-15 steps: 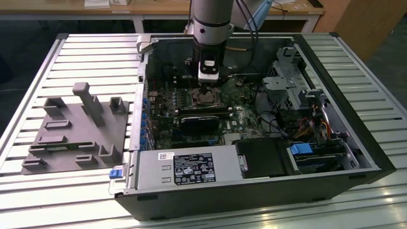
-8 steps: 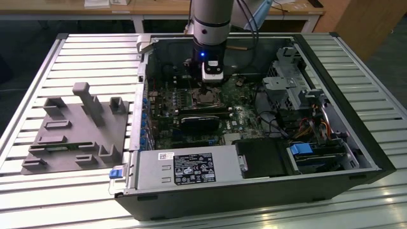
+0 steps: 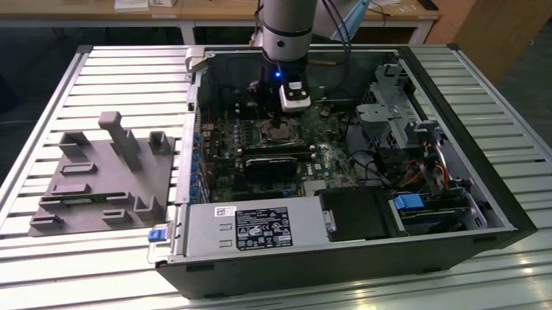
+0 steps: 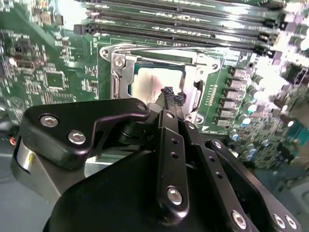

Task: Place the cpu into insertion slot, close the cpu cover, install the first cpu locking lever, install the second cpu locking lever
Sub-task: 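Close the cpu cover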

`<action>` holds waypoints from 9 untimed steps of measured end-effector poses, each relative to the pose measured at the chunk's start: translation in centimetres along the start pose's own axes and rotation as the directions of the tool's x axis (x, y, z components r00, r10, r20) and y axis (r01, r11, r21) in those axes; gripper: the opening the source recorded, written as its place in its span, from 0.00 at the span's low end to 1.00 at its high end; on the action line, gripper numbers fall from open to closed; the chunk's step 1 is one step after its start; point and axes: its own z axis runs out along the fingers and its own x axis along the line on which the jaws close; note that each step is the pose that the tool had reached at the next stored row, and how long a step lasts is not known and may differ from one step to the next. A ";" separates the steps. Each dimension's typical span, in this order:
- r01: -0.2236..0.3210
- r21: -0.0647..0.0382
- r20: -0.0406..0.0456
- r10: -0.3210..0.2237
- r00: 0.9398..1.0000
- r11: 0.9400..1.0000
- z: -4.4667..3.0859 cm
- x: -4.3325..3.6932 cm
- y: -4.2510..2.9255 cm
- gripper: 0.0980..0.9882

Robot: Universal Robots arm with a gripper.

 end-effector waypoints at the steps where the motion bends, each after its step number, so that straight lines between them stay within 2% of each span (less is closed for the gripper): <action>1: 0.019 0.000 0.000 -0.019 1.000 1.000 0.00 0.00 0.00 0.00; 5: 0.092 0.002 -0.001 -0.092 0.996 0.996 0.02 0.00 0.00 0.00; 9: 0.168 0.003 -0.002 -0.168 0.986 0.986 0.04 0.00 0.00 0.00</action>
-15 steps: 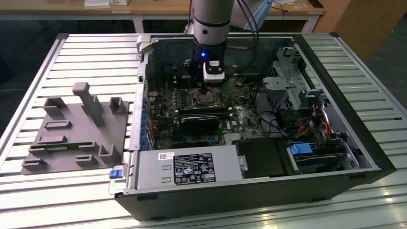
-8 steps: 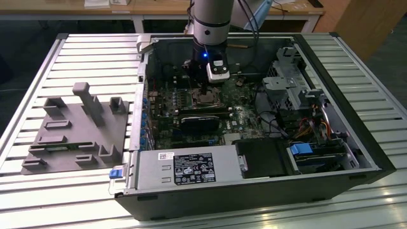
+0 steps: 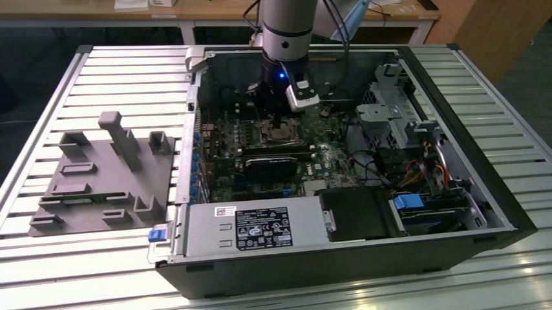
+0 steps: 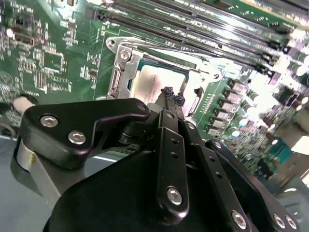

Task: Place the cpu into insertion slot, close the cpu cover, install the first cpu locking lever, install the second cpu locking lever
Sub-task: 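Close the cpu cover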

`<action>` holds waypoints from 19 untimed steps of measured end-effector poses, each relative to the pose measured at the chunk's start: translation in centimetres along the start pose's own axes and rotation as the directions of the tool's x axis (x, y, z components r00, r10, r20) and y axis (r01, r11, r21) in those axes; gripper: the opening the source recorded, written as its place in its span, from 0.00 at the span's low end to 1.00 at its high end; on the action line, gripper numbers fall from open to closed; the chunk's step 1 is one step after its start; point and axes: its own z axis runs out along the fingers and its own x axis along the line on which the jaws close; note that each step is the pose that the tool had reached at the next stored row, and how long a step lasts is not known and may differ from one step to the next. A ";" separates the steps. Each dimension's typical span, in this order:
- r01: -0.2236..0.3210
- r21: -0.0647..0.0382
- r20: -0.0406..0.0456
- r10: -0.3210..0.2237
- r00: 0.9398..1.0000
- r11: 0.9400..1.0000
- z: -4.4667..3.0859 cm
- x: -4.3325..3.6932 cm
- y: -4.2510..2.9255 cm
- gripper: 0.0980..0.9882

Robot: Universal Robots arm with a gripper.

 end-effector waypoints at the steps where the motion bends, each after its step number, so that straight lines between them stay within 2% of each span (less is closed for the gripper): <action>1: 0.018 0.000 0.000 -0.018 1.000 1.000 0.01 0.00 0.00 0.00; 4: 0.069 0.001 0.002 -0.069 0.998 0.998 0.03 0.00 0.00 0.00; 6: 0.088 0.000 0.008 -0.088 0.996 0.996 0.06 0.00 0.00 0.00; 8: 0.097 -0.002 0.025 -0.097 0.995 0.995 0.09 0.01 0.00 0.00; 11: 0.101 -0.006 0.059 -0.101 0.993 0.995 0.14 0.17 -0.04 0.00; 12: 0.101 -0.007 0.064 -0.101 0.993 0.995 0.15 0.22 -0.06 0.00; 14: 0.101 -0.008 0.068 -0.100 0.993 0.995 0.20 0.28 -0.10 0.00; 19: 0.080 -0.008 0.069 -0.079 0.995 0.997 0.25 0.28 -0.21 0.00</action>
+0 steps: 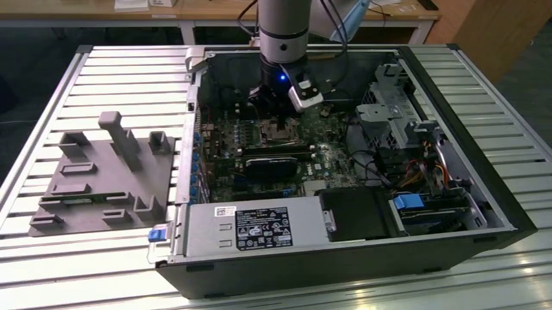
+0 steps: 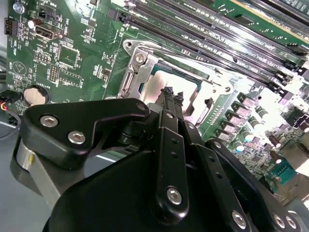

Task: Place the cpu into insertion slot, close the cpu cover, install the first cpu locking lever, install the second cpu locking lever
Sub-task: 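Close the cpu cover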

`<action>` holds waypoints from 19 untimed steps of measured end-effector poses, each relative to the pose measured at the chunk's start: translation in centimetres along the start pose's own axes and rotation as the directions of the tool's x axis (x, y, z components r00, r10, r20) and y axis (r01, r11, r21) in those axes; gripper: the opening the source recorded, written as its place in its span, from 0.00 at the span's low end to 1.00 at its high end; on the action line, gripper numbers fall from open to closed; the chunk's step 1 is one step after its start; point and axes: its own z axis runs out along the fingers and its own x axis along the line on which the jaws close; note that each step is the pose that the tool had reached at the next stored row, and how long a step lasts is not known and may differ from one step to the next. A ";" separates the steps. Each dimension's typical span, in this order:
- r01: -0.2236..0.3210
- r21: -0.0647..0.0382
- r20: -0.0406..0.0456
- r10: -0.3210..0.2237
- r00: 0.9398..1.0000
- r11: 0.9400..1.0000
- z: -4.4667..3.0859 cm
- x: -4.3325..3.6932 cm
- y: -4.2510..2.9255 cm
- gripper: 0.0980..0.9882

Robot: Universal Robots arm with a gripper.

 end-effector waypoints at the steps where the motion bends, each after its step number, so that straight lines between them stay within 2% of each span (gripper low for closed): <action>1: -0.001 0.000 0.000 0.001 1.000 1.000 0.00 0.01 -0.01 0.00; 10: -0.002 -0.002 0.001 0.002 1.000 1.000 0.00 0.07 -0.34 0.00; 19: -0.001 -0.004 0.011 0.001 1.000 1.000 0.03 1.88 -0.62 0.00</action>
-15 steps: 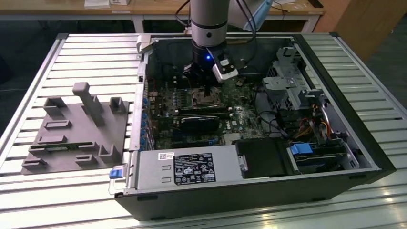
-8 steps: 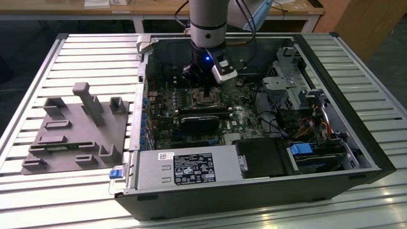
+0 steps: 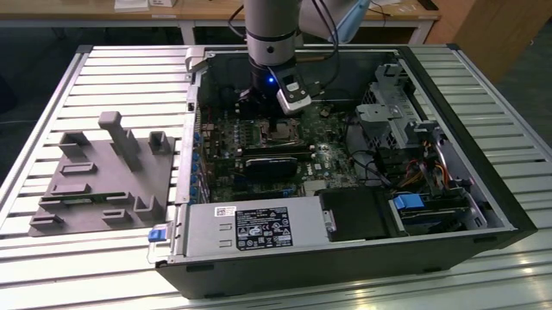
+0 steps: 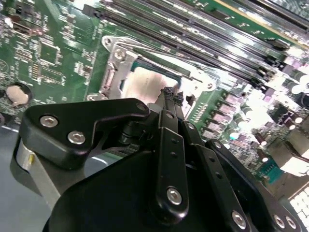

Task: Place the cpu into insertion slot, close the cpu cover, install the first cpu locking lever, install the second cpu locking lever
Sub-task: 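Close the cpu cover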

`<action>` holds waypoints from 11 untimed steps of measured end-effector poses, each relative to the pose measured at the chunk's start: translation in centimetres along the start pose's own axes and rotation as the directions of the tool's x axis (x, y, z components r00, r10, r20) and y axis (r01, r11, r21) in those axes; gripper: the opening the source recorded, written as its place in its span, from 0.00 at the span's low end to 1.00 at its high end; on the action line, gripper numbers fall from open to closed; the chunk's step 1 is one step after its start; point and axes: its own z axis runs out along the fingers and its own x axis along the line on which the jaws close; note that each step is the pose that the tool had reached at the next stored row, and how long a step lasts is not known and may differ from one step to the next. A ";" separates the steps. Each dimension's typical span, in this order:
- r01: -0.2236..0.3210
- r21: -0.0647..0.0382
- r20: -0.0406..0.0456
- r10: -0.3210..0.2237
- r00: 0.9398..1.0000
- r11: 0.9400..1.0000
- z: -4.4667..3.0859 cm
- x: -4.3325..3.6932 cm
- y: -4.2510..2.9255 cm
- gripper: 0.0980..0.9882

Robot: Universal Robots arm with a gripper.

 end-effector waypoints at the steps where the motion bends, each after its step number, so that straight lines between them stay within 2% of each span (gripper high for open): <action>1: 0.000 0.000 0.001 0.000 1.000 1.000 0.02 0.18 -0.02 0.00; 6: 0.000 0.000 0.001 0.000 1.000 1.000 0.36 0.53 -0.08 0.00; 11: 0.000 0.000 0.002 0.000 1.000 1.000 0.59 1.26 -0.20 0.00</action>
